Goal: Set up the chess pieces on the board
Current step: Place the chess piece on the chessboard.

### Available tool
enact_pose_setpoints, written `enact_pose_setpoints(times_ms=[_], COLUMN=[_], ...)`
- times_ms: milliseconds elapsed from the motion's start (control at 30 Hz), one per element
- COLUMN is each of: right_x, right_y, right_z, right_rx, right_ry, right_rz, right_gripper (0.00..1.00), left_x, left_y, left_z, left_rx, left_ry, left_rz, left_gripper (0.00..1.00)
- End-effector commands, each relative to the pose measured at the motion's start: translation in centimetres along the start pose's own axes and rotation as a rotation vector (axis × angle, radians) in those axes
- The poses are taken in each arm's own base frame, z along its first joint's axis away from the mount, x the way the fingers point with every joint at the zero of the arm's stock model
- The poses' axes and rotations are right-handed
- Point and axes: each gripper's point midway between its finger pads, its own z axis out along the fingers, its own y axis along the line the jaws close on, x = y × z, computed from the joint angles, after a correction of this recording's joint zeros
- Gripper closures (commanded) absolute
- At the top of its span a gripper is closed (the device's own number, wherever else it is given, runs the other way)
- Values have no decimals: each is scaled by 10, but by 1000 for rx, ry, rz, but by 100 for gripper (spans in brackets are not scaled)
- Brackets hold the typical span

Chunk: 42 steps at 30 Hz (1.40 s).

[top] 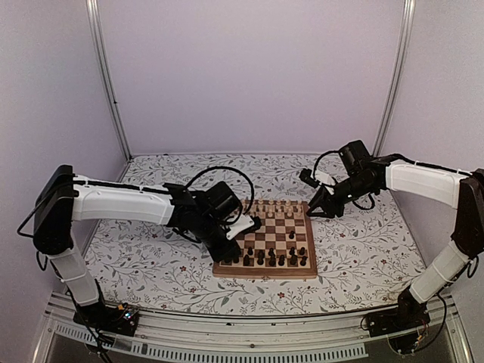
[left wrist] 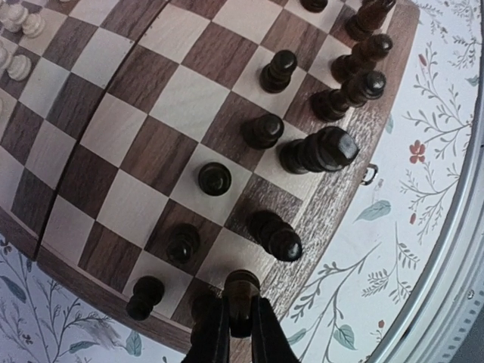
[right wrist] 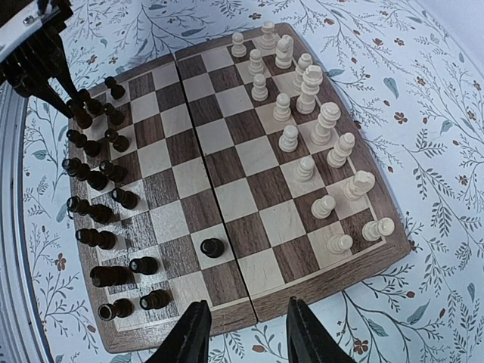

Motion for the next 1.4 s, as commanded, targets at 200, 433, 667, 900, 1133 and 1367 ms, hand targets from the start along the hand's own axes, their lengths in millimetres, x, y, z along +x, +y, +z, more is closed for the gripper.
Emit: enact_pose_setpoints(times_ms=[200,433,667,900,1133,1367], right_x=[-3,-2,-4,-6,-5,0], right_y=[1,2,2,5,13,30], right_z=[-6,-5,-7,-9,-6,17], right_rx=[10,3,2,-12,-68,-167], right_ry=[-23,-22,-30,-38,-36,21], right_rz=[-11,-9,-11,-9,2,-2], right_gripper=[64,63,63,63,64,66], left_x=[-9,-9,-9,-28,-54,-115], left_y=[-6,-7,-6,-14,7,84], left_z=[10,14,7,-22,-79,-202], left_rx=[0,-5,-31,-4,-156,-704], left_ry=[-13,3,7,-66,-169,-649], left_rz=[14,18,24,35,97,72], left_gripper=[90,84,73,67,61,9])
